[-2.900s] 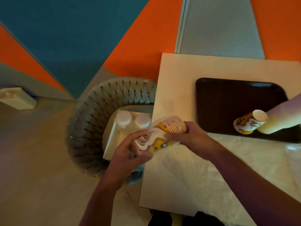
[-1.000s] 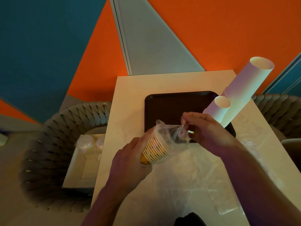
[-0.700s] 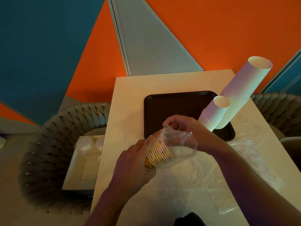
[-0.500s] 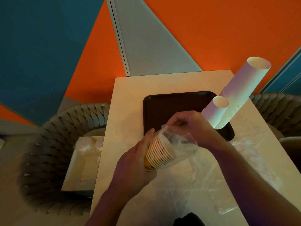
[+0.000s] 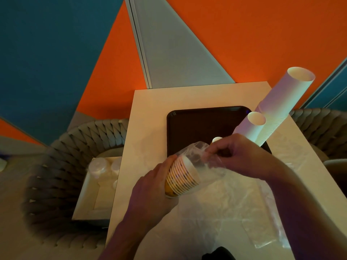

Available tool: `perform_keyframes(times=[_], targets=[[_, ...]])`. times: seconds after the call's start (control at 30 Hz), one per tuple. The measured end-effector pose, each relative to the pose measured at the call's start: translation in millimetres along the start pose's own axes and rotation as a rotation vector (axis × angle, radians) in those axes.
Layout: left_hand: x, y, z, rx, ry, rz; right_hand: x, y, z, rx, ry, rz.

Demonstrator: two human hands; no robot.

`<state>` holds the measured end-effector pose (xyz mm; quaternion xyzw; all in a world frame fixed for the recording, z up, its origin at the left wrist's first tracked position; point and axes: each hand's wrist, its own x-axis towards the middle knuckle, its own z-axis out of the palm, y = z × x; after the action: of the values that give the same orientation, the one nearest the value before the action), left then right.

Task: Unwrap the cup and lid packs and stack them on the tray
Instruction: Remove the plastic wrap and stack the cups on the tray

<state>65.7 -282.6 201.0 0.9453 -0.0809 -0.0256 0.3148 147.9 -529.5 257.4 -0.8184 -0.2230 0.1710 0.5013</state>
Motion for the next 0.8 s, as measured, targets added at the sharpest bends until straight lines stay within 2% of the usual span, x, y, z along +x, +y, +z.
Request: perform_keyframes(times=[0.13,0.27,0.33,0.47,0.57,0.63,0.73,0.8], targets=[[1.5,-1.5,-0.9,0.010,-0.005,-0.001,0.2,-4.9,2.4,-0.027,-0.151,-0.057],[1.7,-1.3,-2.6,0.025,-0.006,0.015,4.3,-5.2,10.9,0.052,-0.152,-0.178],[1.6,-0.9,-3.4,0.022,-0.009,0.018,6.2,-2.8,12.1,0.028,-0.184,-0.135],[-0.2,-2.4,-6.4,0.016,0.006,0.024,3.9,-4.8,5.6,-0.033,-0.270,0.098],[-2.6,-4.6,-9.0,0.028,0.003,0.014,-1.4,-9.1,-1.0,-0.063,-0.293,0.112],[-3.2,-6.1,-10.0,0.021,0.002,0.002,-3.0,-8.4,-5.1,-0.079,-0.247,0.077],[-2.2,-4.8,-12.1,0.018,-0.008,-0.013,2.2,-1.3,-6.8,-0.103,-0.041,-0.010],[-0.9,-1.2,-12.7,0.014,-0.019,-0.008,9.2,2.1,0.1,-0.048,0.014,-0.045]])
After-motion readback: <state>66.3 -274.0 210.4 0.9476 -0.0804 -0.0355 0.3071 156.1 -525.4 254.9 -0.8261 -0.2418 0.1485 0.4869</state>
